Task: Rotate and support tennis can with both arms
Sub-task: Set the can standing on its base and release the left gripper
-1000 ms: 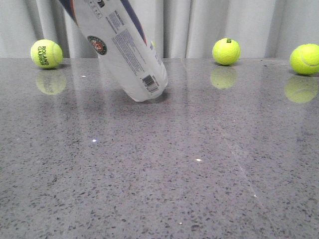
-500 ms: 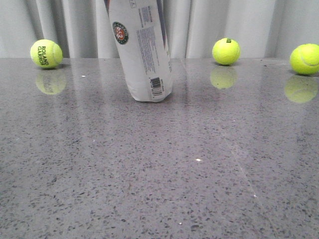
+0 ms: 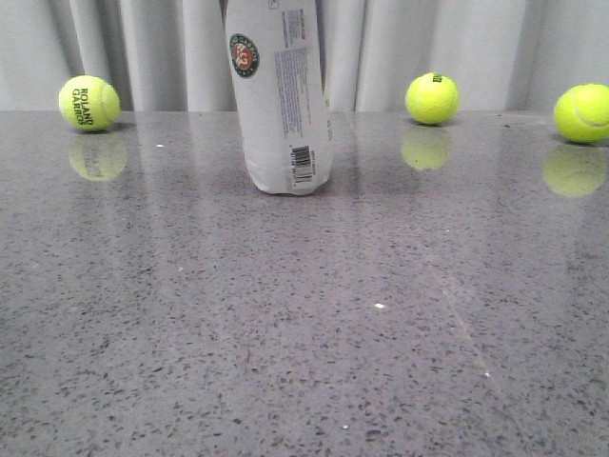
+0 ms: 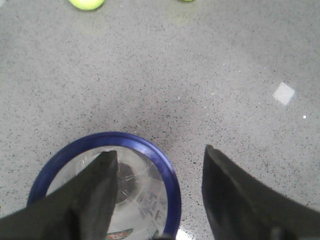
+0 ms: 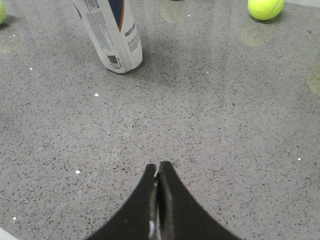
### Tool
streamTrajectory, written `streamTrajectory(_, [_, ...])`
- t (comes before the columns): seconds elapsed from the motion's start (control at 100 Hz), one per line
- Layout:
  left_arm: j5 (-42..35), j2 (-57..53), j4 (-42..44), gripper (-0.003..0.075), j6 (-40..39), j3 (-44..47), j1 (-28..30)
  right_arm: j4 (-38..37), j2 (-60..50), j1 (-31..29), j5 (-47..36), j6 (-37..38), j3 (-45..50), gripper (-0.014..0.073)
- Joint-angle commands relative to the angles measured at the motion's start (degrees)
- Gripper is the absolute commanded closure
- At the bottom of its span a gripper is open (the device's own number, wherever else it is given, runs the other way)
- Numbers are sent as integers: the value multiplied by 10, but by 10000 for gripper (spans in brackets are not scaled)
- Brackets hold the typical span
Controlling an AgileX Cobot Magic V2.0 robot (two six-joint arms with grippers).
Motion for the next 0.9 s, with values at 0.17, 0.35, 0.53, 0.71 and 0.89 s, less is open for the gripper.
streamTrajectory(0.17, [-54, -30, -41, 353, -2, -20, -5, -2, 4, -2, -44, 0, -15, 660])
streamTrajectory(0.35, [-113, -54, -42, 455, -2, -20, -5, -2, 4, -2, -44, 0, -15, 660])
streamTrajectory(0.53, [-130, -79, -42, 736, -2, -19, -5, -2, 4, -2, -44, 0, -15, 660])
streamTrajectory(0.71, [-125, -102, -42, 740, 0, -6, -5, -2, 4, -2, -44, 0, -15, 660])
streamTrajectory(0.89, [-147, -138, -40, 740, 1, 46, -5, -2, 4, -2, -44, 0, -15, 660])
